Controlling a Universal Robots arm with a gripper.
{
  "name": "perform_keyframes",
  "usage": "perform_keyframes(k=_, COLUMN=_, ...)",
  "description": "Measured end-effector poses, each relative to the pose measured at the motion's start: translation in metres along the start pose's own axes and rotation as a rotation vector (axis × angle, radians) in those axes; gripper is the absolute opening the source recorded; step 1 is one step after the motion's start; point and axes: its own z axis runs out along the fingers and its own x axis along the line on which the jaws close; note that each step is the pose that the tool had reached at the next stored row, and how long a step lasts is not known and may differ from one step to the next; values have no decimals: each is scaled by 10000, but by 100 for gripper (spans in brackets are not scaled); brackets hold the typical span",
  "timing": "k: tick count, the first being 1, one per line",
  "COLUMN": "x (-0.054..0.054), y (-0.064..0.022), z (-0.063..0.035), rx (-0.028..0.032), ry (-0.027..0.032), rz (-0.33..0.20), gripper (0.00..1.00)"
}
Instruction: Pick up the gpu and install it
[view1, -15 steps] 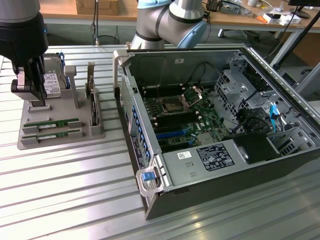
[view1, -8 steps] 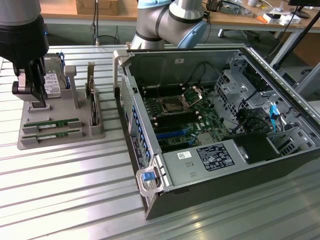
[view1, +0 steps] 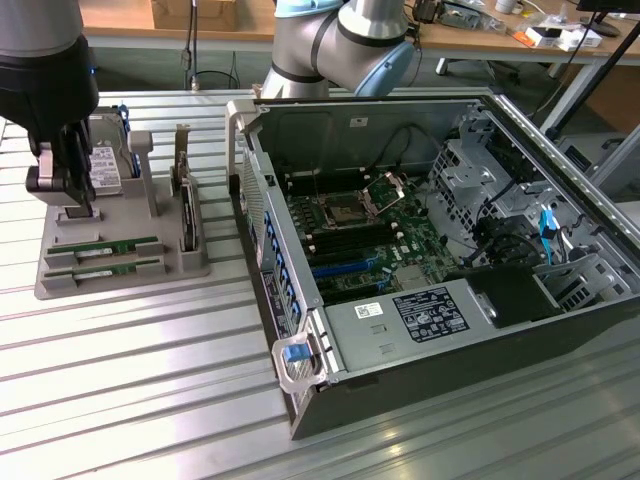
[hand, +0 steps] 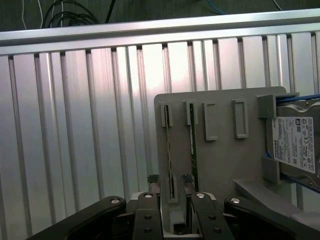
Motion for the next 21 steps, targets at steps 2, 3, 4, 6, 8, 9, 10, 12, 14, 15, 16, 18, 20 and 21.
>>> perform_keyframes(k=2, x=0, y=0, z=8, rx=0, ry=0, rz=0, gripper=30)
perform_keyframes(k=3, x=0, y=0, z=11, rx=0, ry=0, rz=0, gripper=30)
perform_keyframes(k=4, x=0, y=0, z=14, rx=0, ry=0, rz=0, gripper=30)
perform_keyframes(k=6, x=0, y=-1, z=21, rx=1, ry=0, rz=0, gripper=30)
perform_keyframes(k=8, x=0, y=-1, z=27, rx=0, ry=0, rz=0, gripper=30)
perform_keyframes(k=9, x=0, y=-1, z=29, rx=0, ry=0, rz=0, gripper=30)
perform_keyframes(k=10, x=0, y=-1, z=33, rx=1, ry=0, rz=0, gripper=30)
perform_keyframes(k=12, x=0, y=-2, z=39, rx=0, ry=0, rz=0, gripper=30)
perform_keyframes(k=14, x=0, y=-2, z=49, rx=0, ry=0, rz=0, gripper=30)
perform_keyframes(k=15, x=0, y=-2, z=55, rx=0, ry=-1, rz=0, gripper=30)
perform_keyframes(k=16, x=0, y=-3, z=59, rx=0, ry=0, rz=0, gripper=30)
perform_keyframes(k=18, x=0, y=-3, z=66, rx=0, ry=0, rz=0, gripper=30)
perform_keyframes(k=20, x=0, y=-3, z=71, rx=1, ry=-1, rz=0, gripper=30)
perform_keyframes(k=21, x=0, y=-3, z=75, rx=0, ry=0, rz=0, gripper=30)
